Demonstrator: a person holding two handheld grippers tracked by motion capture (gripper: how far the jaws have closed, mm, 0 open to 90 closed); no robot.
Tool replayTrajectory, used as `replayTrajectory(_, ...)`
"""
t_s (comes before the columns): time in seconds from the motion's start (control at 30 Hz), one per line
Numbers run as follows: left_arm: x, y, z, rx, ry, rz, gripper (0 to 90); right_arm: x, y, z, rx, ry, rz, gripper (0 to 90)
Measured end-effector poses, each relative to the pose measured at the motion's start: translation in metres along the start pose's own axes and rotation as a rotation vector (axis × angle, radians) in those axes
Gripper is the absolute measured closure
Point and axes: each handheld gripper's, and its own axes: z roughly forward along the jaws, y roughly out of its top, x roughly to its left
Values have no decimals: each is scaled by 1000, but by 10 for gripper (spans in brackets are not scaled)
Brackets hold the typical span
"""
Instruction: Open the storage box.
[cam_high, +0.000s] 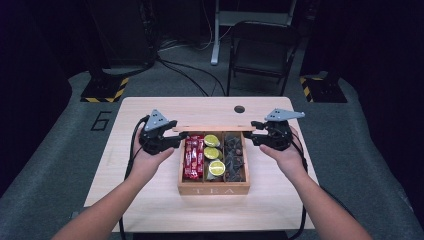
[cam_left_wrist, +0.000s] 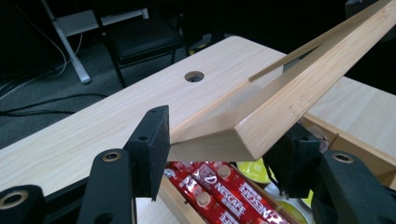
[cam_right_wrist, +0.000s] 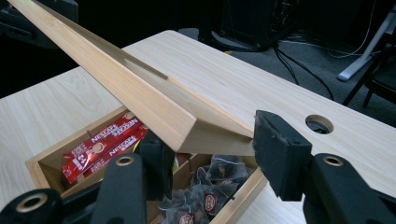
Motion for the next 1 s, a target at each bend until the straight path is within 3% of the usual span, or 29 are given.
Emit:
replayTrajectory(0.13, 3, 1, 3, -10, 3, 4, 467, -2, 4, 1, -4, -3, 15, 496)
replayTrajectory(0.2, 7, 0, 9, -10, 24, -5, 470, -3, 7, 2, -4, -7, 11, 499)
replayTrajectory(0.5, 19, -6, 27, 6, 38, -40, 492, -10, 16, 7, -27, -10, 24, 503)
replayTrajectory(0.83, 31, -11, 43, -1, 45, -116, 538, -13, 26, 11, -36, -15, 11, 503)
replayTrajectory(1.0, 34, -11, 46, -2, 59, -111, 578, -16, 30, 13, -45, -17, 12, 508)
